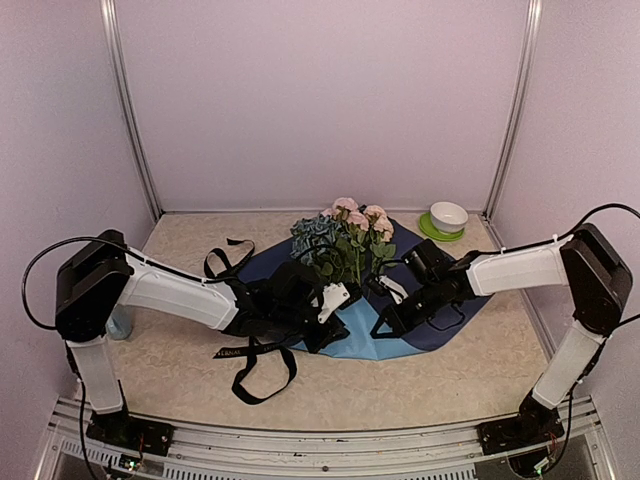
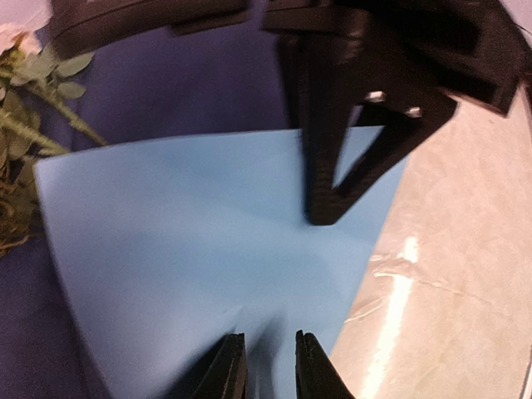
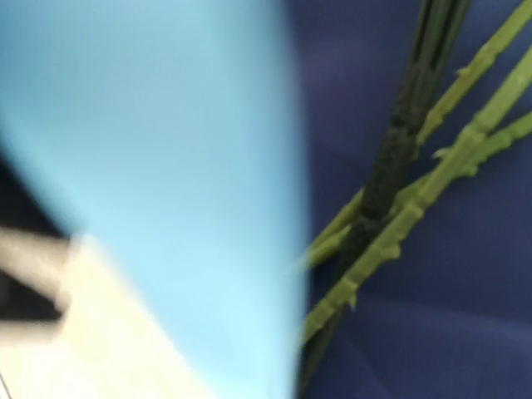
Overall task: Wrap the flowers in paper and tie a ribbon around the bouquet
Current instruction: Fold the bottom corner of the flattened wrapping paper at the center of the board, then press the fold line of the 1/4-folded wrapping paper.
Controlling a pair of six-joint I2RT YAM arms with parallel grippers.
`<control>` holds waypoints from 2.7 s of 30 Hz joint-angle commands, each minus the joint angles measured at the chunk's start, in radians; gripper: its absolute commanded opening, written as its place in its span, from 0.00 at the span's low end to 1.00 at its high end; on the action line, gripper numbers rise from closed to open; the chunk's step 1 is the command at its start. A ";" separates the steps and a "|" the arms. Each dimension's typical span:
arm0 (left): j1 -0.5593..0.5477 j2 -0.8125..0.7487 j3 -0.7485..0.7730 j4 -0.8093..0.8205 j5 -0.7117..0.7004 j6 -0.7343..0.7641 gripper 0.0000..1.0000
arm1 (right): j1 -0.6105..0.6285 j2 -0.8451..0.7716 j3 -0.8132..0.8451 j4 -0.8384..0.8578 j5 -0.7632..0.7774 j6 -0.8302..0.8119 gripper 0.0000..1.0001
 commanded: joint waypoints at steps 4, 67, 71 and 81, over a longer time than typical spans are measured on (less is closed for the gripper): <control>0.023 0.047 -0.085 0.067 -0.044 -0.072 0.22 | -0.019 0.029 0.026 -0.016 -0.037 -0.045 0.00; 0.083 -0.030 -0.354 0.129 0.037 -0.180 0.22 | -0.140 -0.056 -0.395 0.290 -0.045 0.276 0.00; 0.084 -0.025 -0.364 0.124 0.027 -0.180 0.22 | -0.210 -0.096 -0.425 0.275 -0.053 0.275 0.00; 0.084 -0.034 -0.393 0.129 0.026 -0.183 0.21 | -0.383 -0.206 -0.464 0.200 -0.012 0.275 0.00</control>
